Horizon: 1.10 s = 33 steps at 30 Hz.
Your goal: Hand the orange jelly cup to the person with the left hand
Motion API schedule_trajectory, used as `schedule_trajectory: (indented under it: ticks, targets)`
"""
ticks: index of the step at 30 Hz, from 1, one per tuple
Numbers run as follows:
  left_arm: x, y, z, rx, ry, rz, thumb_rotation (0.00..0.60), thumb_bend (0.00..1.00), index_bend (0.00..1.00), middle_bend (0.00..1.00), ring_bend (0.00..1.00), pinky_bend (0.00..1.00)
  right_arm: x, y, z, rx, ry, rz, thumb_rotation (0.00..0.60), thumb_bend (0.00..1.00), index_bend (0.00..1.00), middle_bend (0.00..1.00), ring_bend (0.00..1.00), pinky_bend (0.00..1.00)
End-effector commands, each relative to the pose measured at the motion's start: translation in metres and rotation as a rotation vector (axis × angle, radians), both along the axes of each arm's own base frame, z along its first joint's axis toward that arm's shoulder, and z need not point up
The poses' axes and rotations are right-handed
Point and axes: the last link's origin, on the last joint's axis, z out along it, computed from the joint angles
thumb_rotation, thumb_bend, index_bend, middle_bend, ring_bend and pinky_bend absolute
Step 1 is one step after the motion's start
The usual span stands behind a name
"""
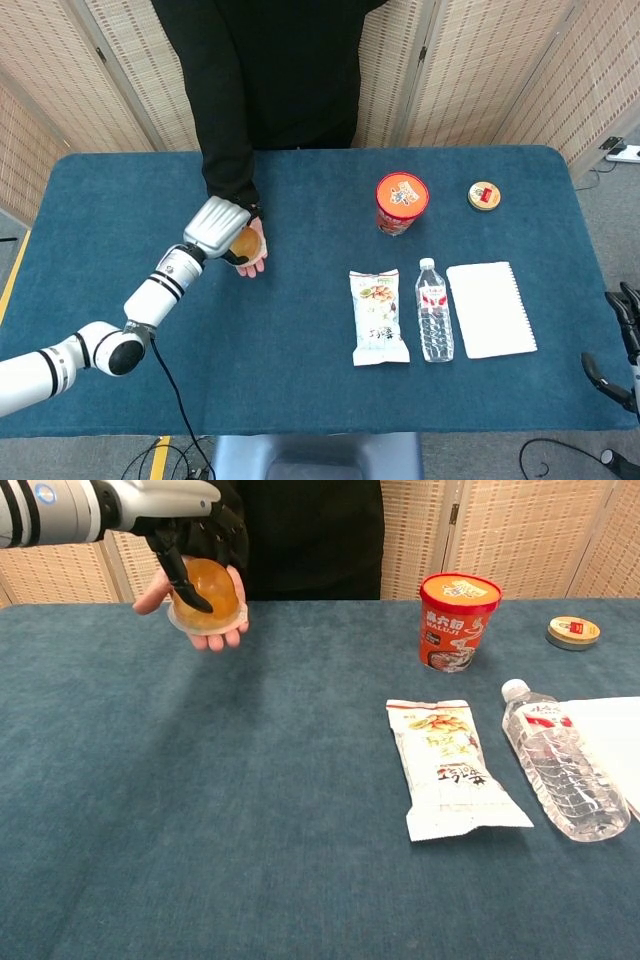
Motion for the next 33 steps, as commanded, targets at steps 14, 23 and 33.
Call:
schedule_trajectory:
  ticks: [14,23,33]
  targets:
    - [-0.011,-0.122,0.040,0.041,-0.060,0.047,0.600,0.09,0.00,0.01,0.00,0.25,0.002,0.000,-0.001,0.051,-0.005,0.033,0.600,0.30,0.00,0.00,0.00,0.00]
    - [-0.162,-0.233,0.074,0.343,-0.147,0.177,0.600,0.09,0.00,0.01,0.00,0.22,0.004,-0.011,-0.022,0.121,0.049,0.004,0.600,0.30,0.00,0.00,0.00,0.00]
    - [-0.233,-0.247,0.084,0.433,-0.258,0.259,0.600,0.09,0.00,0.01,0.00,0.22,0.006,-0.031,-0.050,0.152,0.118,-0.091,0.600,0.30,0.00,0.00,0.00,0.00]
